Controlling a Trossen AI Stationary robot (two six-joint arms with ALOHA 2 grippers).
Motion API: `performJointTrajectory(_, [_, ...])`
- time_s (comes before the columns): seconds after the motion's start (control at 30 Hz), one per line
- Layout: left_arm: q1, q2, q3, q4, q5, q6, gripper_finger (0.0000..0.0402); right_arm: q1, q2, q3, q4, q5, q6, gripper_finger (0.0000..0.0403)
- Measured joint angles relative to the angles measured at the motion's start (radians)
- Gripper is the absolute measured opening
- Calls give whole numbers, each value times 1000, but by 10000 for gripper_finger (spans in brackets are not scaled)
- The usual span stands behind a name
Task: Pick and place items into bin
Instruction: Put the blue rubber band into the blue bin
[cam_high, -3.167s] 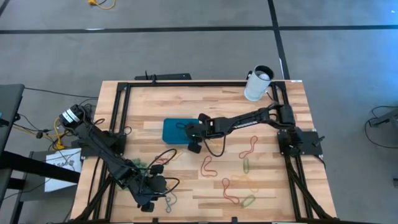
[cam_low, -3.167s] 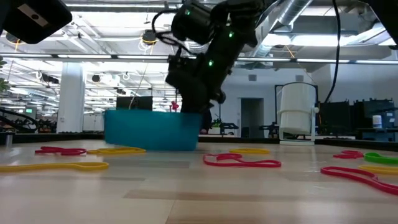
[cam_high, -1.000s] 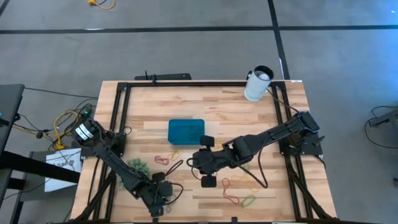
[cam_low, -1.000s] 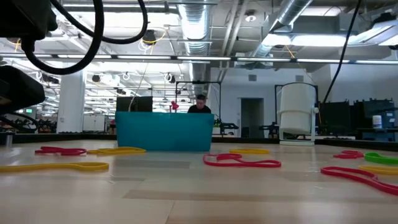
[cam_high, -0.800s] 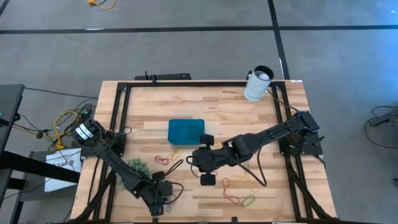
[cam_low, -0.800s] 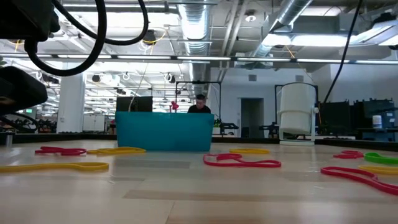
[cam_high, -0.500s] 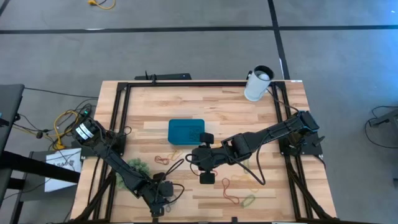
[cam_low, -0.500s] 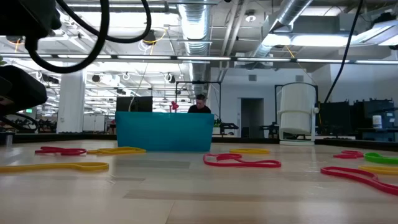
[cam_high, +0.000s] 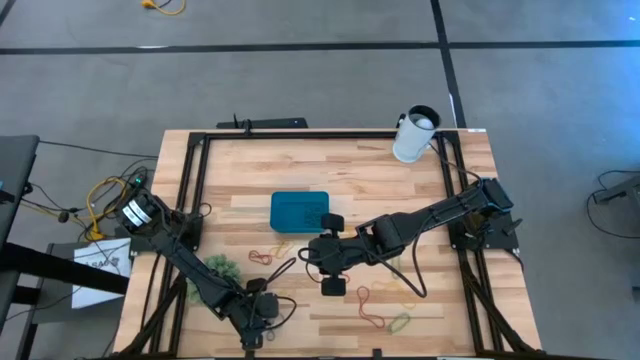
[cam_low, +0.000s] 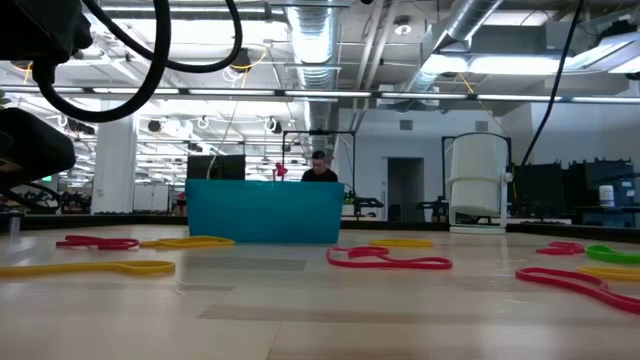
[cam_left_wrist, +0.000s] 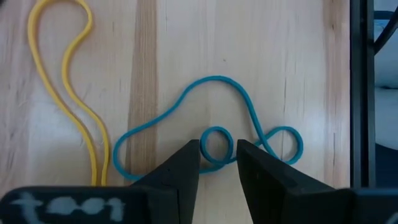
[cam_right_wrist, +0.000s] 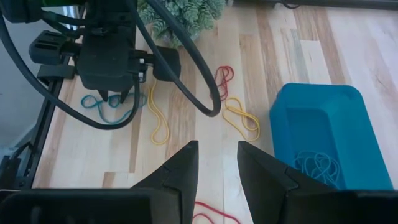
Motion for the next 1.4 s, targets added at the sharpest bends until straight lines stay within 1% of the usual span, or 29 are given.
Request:
performJointTrajectory(0.1, [0, 1, 0, -5, -6, 0, 98, 0, 0, 0, 0, 0, 0, 107])
performJointTrajectory(0.17, [1, 2, 0, -5, -6, -4, 85, 0, 0, 0, 0, 0, 0, 107])
performJointTrajectory(0.23, [2, 2, 0, -7, -2, -4, 66, 0, 0, 0, 0, 0, 0, 107])
performJointTrajectory(0.37, [3, 1, 1, -14, 5, 12, 14, 0, 0, 0, 0, 0, 0, 107])
performJointTrajectory(0.4, [3, 2, 7, -17, 5, 24, 7, 0, 0, 0, 0, 0, 0, 107])
performJointTrajectory(0.53, [3, 12, 70, -66, 8, 64, 5, 0, 0, 0, 0, 0, 0, 107])
performJointTrajectory(0.6, [2, 12, 127, -143, -3, 99, 2, 0, 0, 0, 0, 0, 0, 107])
performJointTrajectory(0.7, [0, 9, 227, -336, -77, 141, 2, 0, 0, 0, -6, 0, 0, 107])
performJointTrajectory(0.8, [10, 9, 341, -585, -209, 164, 1, 7, 0, 0, -28, 6, 0, 107])
performJointTrajectory(0.9, [38, 9, 455, -827, -363, 168, 0, 20, -14, 0, -82, 34, 4, 107])
performJointTrajectory(0.97, [72, 7, 526, -968, -466, 179, 0, 27, -30, 0, -123, 61, 29, 107])
performJointTrajectory(1.07, [138, 6, 611, -1129, -592, 235, 0, 49, -66, 0, -208, 120, 83, 107])
performJointTrajectory(1.17, [232, 5, 669, -1179, -649, 356, 0, 86, -112, 0, -308, 191, 121, 107])
performJointTrajectory(1.23, [313, 5, 694, -1177, -646, 460, 0, 114, -147, 0, -366, 234, 137, 107])
performJointTrajectory(1.3, [407, 4, 704, -1135, -614, 579, 0, 143, -181, 0, -411, 277, 161, 107])
performJointTrajectory(1.33, [457, 4, 704, -1097, -577, 640, 0, 157, -197, 0, -424, 300, 175, 107])
performJointTrajectory(1.4, [556, 4, 698, -991, -455, 760, 0, 187, -225, 0, -450, 341, 206, 107])
